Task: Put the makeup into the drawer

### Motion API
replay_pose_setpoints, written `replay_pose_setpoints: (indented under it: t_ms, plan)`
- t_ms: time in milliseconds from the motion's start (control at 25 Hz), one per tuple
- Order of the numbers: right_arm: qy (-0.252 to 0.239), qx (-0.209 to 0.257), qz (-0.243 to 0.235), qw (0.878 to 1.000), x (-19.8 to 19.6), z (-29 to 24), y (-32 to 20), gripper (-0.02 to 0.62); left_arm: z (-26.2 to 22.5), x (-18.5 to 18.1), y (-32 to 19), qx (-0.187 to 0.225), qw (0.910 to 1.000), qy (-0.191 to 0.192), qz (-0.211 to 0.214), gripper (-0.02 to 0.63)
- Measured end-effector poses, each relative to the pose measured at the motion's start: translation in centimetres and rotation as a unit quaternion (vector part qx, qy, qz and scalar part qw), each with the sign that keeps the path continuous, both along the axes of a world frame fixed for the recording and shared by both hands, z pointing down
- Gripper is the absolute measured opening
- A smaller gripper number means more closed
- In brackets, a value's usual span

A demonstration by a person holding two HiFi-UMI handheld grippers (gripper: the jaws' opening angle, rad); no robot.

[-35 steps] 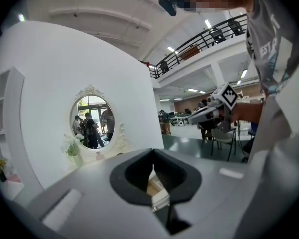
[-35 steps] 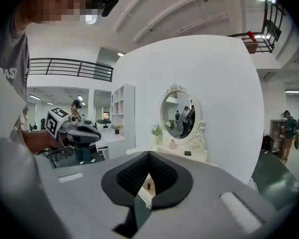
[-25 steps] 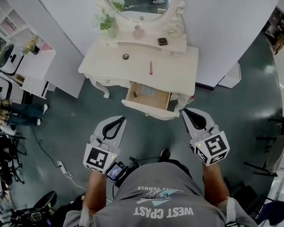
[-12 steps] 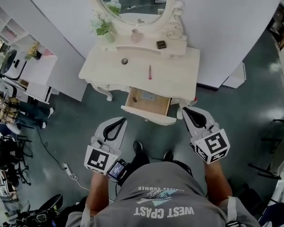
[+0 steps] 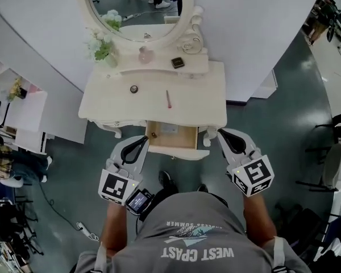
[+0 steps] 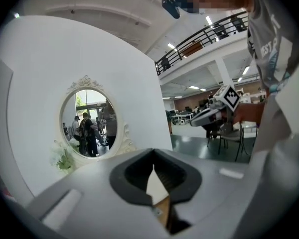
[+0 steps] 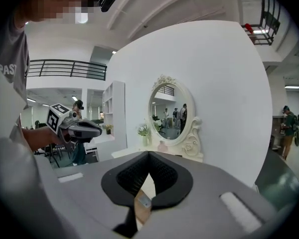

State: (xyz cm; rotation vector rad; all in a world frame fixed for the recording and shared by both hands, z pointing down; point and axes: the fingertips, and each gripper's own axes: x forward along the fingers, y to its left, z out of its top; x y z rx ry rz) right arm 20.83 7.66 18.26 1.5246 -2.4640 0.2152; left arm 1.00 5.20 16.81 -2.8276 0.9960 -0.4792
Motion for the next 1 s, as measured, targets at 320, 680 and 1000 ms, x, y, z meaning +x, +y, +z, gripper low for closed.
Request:
replay_pose_setpoints:
  t_ms: [320, 680, 1000]
  plan:
    - [0.017, -0.007, 0.048, 0.999, -3.5, -0.4, -4.2, 0.002, 0.2, -3.1, -6.2, 0.000, 0.9986, 0.013, 0.051, 0.002]
    - [0.039, -0.006, 0.070, 0.997, -7.5, -0.3, -8.7, 0.002, 1.4, -7.2, -10.5, -0.009, 0.9970, 0.016, 0.075, 0.001]
    - [0.043, -0.029, 0.054, 0.997, -8.7, 2.3, -12.5, 0.003, 3.2, -8.9, -12.8, -0.022, 0.9982, 0.016, 0.054, 0.002]
